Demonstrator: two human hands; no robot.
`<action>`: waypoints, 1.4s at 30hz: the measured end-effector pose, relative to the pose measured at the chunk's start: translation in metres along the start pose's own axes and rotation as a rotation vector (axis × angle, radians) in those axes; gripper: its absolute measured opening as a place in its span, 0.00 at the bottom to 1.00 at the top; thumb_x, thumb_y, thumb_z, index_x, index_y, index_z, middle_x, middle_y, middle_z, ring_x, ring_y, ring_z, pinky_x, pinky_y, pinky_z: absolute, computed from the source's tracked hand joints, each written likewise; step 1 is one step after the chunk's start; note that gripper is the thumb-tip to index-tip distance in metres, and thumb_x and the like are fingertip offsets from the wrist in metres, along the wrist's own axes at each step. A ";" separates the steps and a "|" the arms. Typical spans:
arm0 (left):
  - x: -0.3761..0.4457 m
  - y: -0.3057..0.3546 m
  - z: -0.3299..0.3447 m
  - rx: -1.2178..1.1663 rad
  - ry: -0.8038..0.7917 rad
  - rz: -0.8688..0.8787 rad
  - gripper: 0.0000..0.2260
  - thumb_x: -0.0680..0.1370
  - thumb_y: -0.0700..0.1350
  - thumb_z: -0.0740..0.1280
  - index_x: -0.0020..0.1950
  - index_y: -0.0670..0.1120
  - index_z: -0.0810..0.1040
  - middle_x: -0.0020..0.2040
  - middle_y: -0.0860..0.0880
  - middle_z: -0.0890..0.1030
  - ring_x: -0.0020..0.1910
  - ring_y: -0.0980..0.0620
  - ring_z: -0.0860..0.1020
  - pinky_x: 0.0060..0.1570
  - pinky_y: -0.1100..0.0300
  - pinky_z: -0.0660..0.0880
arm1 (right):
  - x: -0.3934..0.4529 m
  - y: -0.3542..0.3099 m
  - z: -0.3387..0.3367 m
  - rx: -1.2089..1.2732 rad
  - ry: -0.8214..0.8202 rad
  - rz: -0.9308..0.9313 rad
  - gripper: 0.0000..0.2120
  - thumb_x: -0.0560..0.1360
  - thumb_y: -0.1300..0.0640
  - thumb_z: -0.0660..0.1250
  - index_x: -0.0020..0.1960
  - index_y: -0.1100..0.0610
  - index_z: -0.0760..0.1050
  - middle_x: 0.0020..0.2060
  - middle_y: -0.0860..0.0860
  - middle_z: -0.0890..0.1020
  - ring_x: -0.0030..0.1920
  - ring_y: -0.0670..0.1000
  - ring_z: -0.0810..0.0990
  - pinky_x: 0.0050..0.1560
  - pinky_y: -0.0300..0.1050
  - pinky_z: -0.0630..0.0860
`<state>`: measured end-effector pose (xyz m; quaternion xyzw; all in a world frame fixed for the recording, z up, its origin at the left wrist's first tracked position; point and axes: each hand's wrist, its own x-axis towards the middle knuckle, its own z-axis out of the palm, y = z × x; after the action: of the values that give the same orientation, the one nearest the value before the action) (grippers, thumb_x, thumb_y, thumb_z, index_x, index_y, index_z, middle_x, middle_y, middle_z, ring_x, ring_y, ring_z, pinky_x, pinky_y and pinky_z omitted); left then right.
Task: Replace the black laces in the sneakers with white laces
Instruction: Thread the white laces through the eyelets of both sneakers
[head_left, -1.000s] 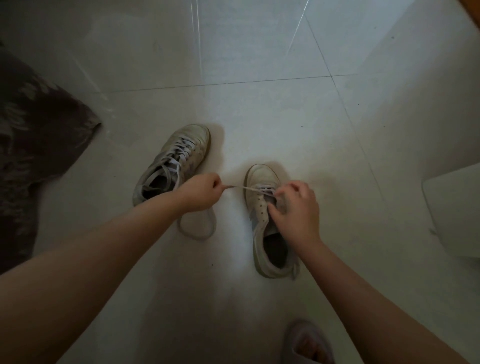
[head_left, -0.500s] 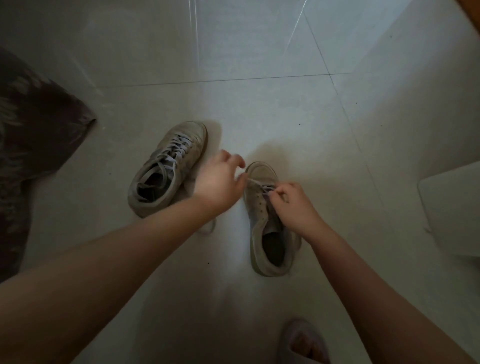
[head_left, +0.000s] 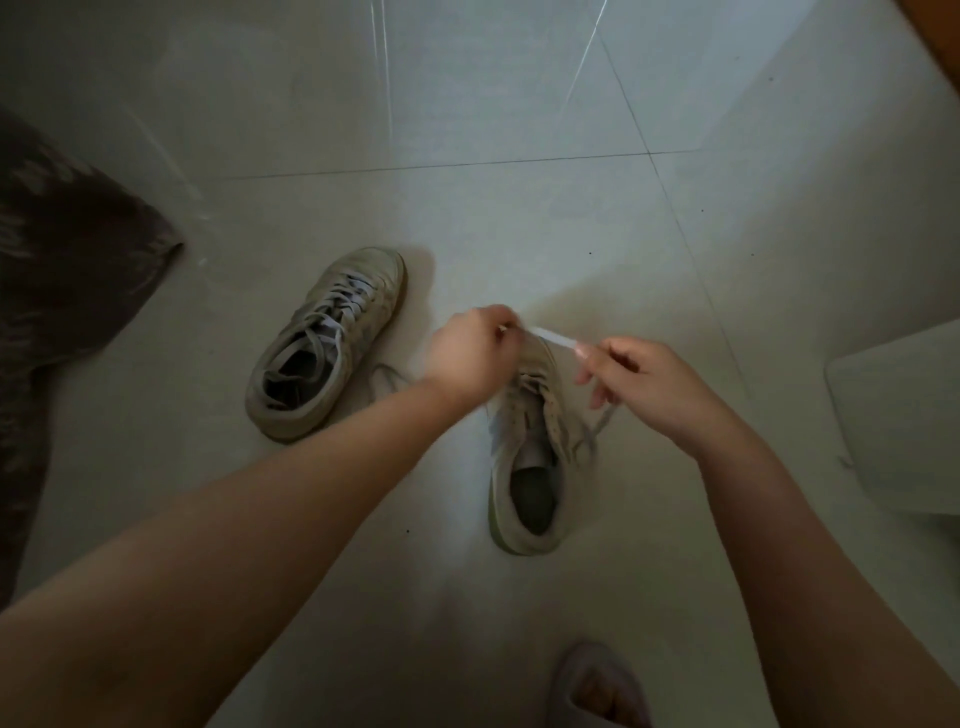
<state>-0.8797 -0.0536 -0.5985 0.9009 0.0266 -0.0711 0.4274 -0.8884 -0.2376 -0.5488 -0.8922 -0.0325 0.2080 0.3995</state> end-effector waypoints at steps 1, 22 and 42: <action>0.008 -0.010 -0.004 -0.060 0.022 -0.136 0.08 0.78 0.43 0.62 0.50 0.44 0.81 0.40 0.47 0.82 0.43 0.45 0.81 0.42 0.58 0.76 | -0.002 0.003 -0.006 0.026 -0.031 0.025 0.16 0.79 0.49 0.62 0.38 0.59 0.76 0.28 0.48 0.79 0.30 0.44 0.76 0.35 0.38 0.72; -0.054 0.027 0.031 -0.375 -0.385 -0.029 0.11 0.81 0.46 0.59 0.47 0.45 0.79 0.32 0.51 0.74 0.29 0.61 0.73 0.35 0.64 0.73 | 0.017 -0.006 -0.006 1.156 0.034 0.182 0.14 0.78 0.47 0.57 0.47 0.56 0.76 0.40 0.49 0.80 0.41 0.45 0.79 0.41 0.38 0.74; -0.001 0.001 0.004 0.089 -0.145 -0.036 0.09 0.79 0.51 0.61 0.55 0.50 0.78 0.34 0.53 0.74 0.34 0.53 0.73 0.32 0.61 0.67 | 0.012 0.035 0.024 0.707 0.184 0.152 0.06 0.78 0.65 0.63 0.43 0.59 0.76 0.32 0.51 0.82 0.33 0.48 0.82 0.38 0.40 0.80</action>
<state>-0.8807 -0.0578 -0.6000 0.9109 0.0086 -0.1447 0.3863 -0.8908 -0.2422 -0.5927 -0.7139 0.1439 0.1544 0.6677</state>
